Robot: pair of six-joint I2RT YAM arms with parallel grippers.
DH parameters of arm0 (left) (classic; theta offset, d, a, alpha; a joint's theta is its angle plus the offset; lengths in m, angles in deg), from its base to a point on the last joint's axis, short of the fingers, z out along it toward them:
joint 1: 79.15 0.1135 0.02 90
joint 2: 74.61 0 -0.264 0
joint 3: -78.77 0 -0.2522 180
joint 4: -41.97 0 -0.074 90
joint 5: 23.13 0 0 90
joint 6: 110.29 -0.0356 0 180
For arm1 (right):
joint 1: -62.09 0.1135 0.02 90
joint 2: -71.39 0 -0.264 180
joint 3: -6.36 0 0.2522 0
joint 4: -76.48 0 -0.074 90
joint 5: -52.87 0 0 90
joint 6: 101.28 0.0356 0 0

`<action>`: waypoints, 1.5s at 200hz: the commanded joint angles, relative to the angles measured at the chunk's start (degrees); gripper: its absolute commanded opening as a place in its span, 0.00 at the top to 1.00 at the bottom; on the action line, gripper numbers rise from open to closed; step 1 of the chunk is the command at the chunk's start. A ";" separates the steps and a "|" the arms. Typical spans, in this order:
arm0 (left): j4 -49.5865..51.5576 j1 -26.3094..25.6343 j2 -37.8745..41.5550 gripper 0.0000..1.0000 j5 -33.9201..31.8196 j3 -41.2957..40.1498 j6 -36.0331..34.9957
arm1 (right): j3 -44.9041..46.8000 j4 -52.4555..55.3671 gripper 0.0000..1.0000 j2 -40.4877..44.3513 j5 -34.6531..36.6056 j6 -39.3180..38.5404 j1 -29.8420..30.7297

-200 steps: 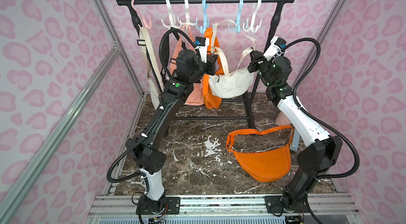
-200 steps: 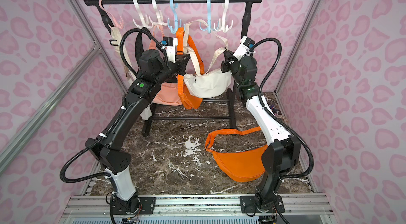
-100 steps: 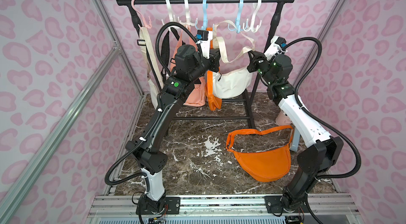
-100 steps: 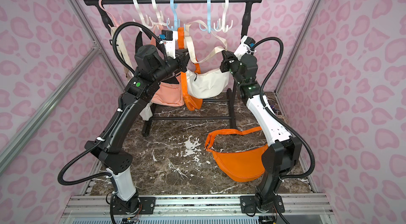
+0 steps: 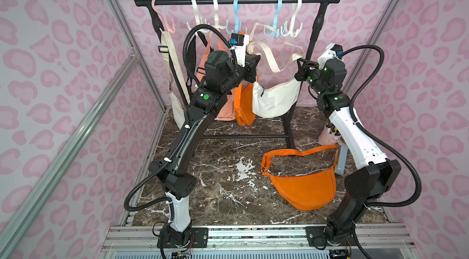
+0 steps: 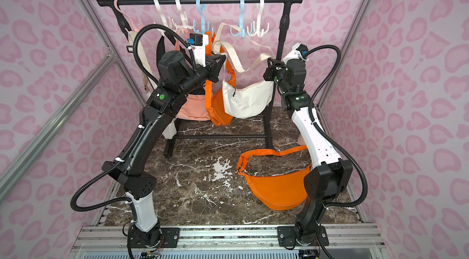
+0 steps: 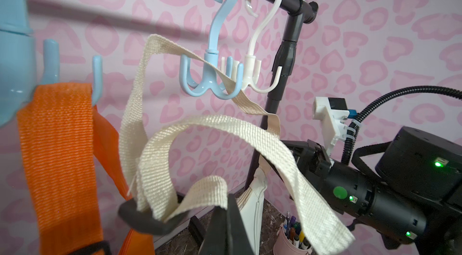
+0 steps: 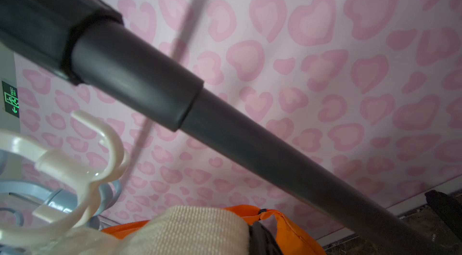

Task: Take the bag off the hook
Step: Pick up the bag from the hook.

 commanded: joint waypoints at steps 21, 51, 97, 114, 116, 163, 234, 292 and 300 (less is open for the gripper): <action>-2.32 -0.28 -1.91 0.96 0.65 3.97 1.13 | -0.16 -1.93 1.00 0.77 -2.62 2.86 0.14; -4.05 -0.72 -2.26 0.96 1.38 5.03 1.15 | -0.17 -3.52 1.00 0.80 -5.21 4.11 0.19; -8.97 -2.08 -2.86 0.97 5.41 5.86 1.20 | 0.64 -7.56 1.00 0.60 -9.22 8.71 0.19; -10.54 -2.39 -3.19 0.96 6.55 6.53 0.92 | 1.27 -9.35 1.00 0.52 -10.36 11.07 0.19; -10.73 -2.39 -3.19 0.97 6.65 6.54 0.94 | 1.30 -9.54 1.00 0.53 -10.44 11.37 0.19; -17.55 -2.48 -4.36 0.96 8.77 6.88 1.23 | 4.58 -13.36 1.00 0.66 -13.10 16.40 0.19; -24.08 -2.55 -7.23 0.96 8.20 9.25 2.36 | 5.34 -18.91 1.00 0.88 -16.35 23.14 1.51; -24.62 -2.66 -7.06 0.97 8.21 9.52 2.61 | -1.10 -18.95 1.00 0.35 -15.73 25.73 1.59; -24.62 -2.66 -6.89 0.96 8.20 9.53 2.58 | -1.83 -19.03 1.00 0.35 -15.54 25.85 1.55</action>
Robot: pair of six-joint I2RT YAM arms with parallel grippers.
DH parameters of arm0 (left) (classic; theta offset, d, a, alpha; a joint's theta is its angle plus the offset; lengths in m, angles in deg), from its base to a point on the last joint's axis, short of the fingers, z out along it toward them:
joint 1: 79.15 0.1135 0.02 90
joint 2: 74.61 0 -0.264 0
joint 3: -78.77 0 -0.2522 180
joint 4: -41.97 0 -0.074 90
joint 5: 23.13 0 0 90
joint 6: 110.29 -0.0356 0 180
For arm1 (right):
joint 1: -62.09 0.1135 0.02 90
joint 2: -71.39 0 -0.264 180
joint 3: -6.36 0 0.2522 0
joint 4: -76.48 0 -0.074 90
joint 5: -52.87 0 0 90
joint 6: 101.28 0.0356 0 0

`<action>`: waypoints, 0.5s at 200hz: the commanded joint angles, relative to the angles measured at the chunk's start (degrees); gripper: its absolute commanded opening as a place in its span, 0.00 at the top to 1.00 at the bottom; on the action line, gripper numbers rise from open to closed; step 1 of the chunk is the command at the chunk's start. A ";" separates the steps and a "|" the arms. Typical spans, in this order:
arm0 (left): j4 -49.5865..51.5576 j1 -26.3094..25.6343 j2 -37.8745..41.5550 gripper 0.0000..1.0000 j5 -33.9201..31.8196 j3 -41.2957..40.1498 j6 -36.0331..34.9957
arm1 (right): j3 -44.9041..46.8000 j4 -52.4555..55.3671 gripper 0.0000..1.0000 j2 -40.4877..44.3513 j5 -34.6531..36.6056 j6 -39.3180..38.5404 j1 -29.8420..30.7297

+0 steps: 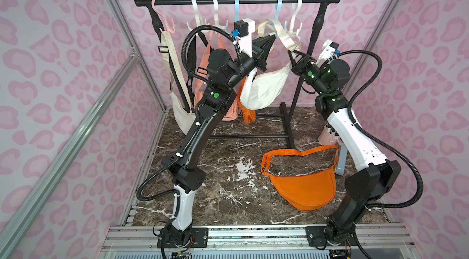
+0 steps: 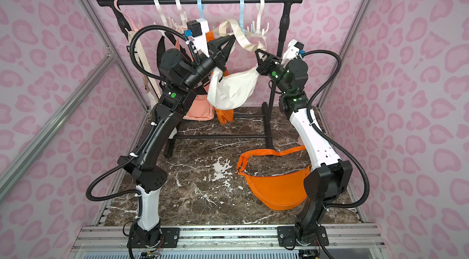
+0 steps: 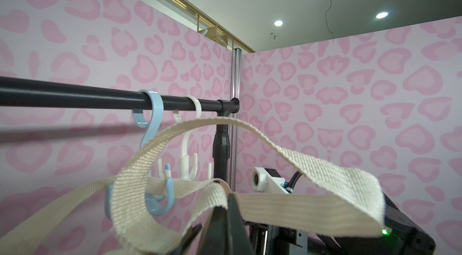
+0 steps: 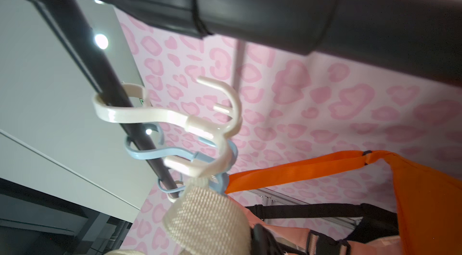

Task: Take the bag off the hook
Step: Pick up the bag from the hook.

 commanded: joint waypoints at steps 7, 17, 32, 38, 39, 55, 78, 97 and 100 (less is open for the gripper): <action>-3.38 -0.08 0.26 0.96 0.57 0.80 0.03 | -2.30 -2.47 1.00 -0.52 0.06 1.38 0.11; -3.14 -0.08 0.48 0.96 0.66 0.81 -0.09 | -3.05 -2.49 1.00 -0.59 0.05 1.37 0.15; -2.70 -0.08 0.83 0.96 0.86 0.80 -0.05 | -4.10 -2.14 1.00 -0.85 0.09 1.69 0.15; -2.56 -0.08 1.00 0.96 1.08 0.81 0.02 | -4.38 -2.20 1.00 -0.87 0.10 1.86 0.15; -2.57 -0.08 1.05 0.96 1.11 0.81 0.04 | -4.43 -2.21 1.00 -0.91 0.07 1.92 0.15; -2.07 -0.08 1.73 0.96 1.70 0.81 0.49 | -5.38 -2.27 1.00 -0.85 -0.21 2.26 0.15; -0.47 -0.16 3.12 0.96 3.24 0.75 0.48 | -6.96 -1.05 1.00 -0.25 -0.04 0.95 0.15; 1.72 -0.25 4.68 0.96 3.89 0.62 0.22 | -8.53 0.72 1.00 0.53 0.40 -0.84 0.14; 1.97 -0.26 4.90 0.97 4.02 0.58 0.20 | -8.71 0.92 1.00 0.65 0.44 -1.10 0.09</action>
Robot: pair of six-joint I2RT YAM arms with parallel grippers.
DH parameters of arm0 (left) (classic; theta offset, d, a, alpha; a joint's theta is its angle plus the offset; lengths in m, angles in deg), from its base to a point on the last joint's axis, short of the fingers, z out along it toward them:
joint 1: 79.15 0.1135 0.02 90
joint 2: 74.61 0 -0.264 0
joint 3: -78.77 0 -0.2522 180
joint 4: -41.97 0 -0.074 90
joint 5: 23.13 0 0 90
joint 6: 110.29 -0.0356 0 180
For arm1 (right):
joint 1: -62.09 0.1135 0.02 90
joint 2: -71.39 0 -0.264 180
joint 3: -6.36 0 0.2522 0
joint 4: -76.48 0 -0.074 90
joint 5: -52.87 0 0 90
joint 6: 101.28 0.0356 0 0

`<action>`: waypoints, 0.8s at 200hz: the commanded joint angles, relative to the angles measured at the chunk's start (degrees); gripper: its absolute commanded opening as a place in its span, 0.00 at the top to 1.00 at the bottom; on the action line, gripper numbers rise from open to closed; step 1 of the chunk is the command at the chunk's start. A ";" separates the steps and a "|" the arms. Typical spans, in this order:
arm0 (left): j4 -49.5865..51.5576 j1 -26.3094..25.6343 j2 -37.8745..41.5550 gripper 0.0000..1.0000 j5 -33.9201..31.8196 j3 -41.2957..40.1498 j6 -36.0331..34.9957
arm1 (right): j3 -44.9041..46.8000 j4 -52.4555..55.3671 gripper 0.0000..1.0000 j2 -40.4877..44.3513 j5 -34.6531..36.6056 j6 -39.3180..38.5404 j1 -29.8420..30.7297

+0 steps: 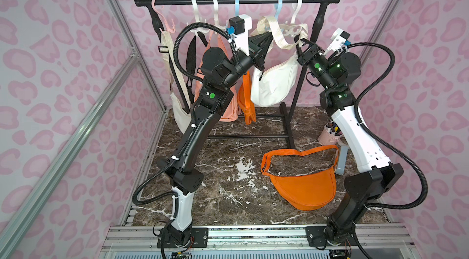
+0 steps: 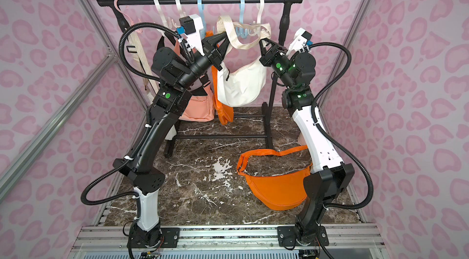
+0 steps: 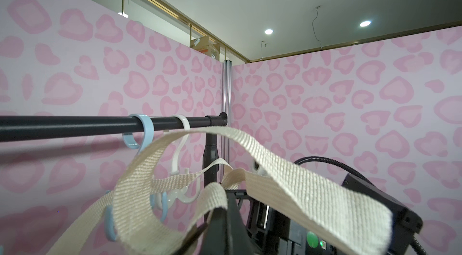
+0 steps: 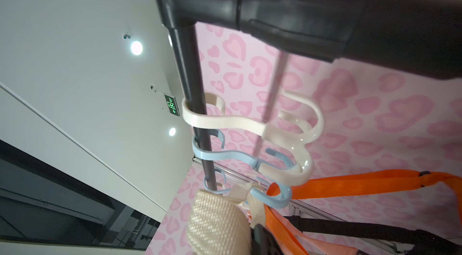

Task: Take the bag off the hook
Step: Pick up the bag from the hook.

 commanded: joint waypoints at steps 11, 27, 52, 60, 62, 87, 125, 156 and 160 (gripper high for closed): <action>2.13 -0.04 2.81 0.97 2.80 -0.38 0.49 | -1.98 0.98 1.00 1.46 -0.01 -3.12 0.02; 2.46 -0.25 4.54 0.97 3.87 -2.72 0.83 | -1.91 2.70 1.00 2.73 0.35 -4.77 0.08; 4.46 -0.80 6.74 0.97 4.10 -5.14 0.48 | -0.44 4.76 1.00 5.27 0.81 -7.10 0.09; 5.51 -0.92 7.13 0.97 4.24 -5.37 0.51 | 0.29 5.19 1.00 6.26 0.78 -7.63 0.11; 5.77 -0.98 7.20 0.97 4.29 -5.42 0.48 | 0.49 5.29 1.00 6.46 0.75 -7.73 0.09; 8.03 -1.49 9.06 0.97 6.17 -7.30 1.36 | 4.73 6.76 1.00 10.46 1.43 -9.63 0.11; 9.00 -2.73 15.57 0.97 8.22 -17.84 3.35 | 15.50 10.31 1.00 19.69 5.40 -14.22 0.74; 9.11 -5.34 23.66 0.97 3.93 -34.18 2.27 | 23.45 16.85 1.00 26.90 10.20 -20.96 2.67; 9.06 -5.68 24.62 0.97 3.40 -36.44 2.28 | 24.56 17.50 1.00 27.87 10.68 -21.51 2.82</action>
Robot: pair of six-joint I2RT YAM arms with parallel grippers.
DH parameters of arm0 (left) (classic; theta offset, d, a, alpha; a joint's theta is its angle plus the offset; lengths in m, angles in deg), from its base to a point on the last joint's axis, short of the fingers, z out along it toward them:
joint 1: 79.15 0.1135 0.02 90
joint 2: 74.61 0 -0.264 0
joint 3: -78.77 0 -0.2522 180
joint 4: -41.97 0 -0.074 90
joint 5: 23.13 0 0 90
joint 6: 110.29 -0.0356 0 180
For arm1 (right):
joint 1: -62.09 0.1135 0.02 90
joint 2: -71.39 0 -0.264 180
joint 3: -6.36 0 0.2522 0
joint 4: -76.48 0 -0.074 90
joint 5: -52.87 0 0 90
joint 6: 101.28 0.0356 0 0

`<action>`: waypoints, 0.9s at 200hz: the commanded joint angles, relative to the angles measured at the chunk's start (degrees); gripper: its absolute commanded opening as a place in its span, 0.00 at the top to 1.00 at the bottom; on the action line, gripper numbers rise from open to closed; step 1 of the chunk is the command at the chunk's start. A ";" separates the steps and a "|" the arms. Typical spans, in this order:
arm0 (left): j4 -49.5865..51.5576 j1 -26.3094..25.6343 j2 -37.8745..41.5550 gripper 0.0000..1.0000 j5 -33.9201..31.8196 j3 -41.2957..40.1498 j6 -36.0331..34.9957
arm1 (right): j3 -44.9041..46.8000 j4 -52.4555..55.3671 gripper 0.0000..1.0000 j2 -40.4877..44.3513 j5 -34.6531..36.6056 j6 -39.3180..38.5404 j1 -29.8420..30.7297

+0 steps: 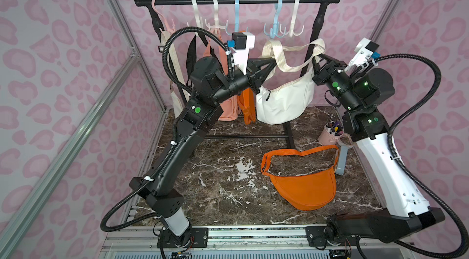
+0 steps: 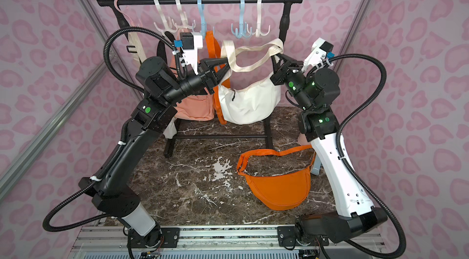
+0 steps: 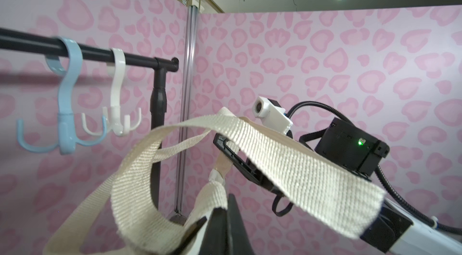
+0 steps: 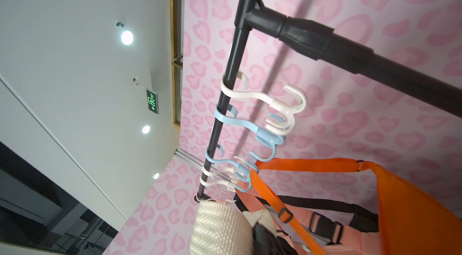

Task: Take the bag off the hook
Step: Pick up the bag from the hook, then place the bag inside the bag.

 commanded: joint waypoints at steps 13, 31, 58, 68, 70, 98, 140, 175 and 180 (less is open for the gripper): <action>-1.46 -2.06 7.66 0.97 -3.78 -15.51 0.39 | 8.07 6.27 1.00 6.81 5.97 -7.25 1.42; -4.26 -2.72 12.35 0.97 -5.56 -24.13 1.72 | 13.67 6.83 1.00 11.05 7.53 -7.20 2.08; -3.90 -3.50 17.27 0.97 -6.28 -31.90 2.50 | 19.02 9.60 1.00 16.45 9.30 -8.59 3.74; -3.57 -4.01 19.19 0.97 -6.62 -34.60 2.40 | 21.47 10.47 1.00 18.67 10.53 -9.31 4.46; -3.58 -4.10 19.63 0.97 -6.69 -35.02 2.45 | 22.08 10.47 1.00 19.13 10.78 -9.41 4.63; -2.66 -6.17 24.74 0.97 -7.20 -41.37 3.34 | 27.47 12.78 1.00 24.90 11.43 -9.61 5.56; 0.95 -9.22 29.45 0.97 -10.25 -46.90 4.31 | 28.00 22.19 1.00 30.06 10.57 -11.60 6.75; 0.34 -11.31 30.53 0.97 -8.65 -48.46 6.95 | 29.60 29.83 1.00 35.24 10.10 -11.00 7.06; 0.87 -11.75 30.58 0.97 -8.26 -48.58 6.87 | 29.78 31.02 1.00 36.13 10.18 -10.85 7.03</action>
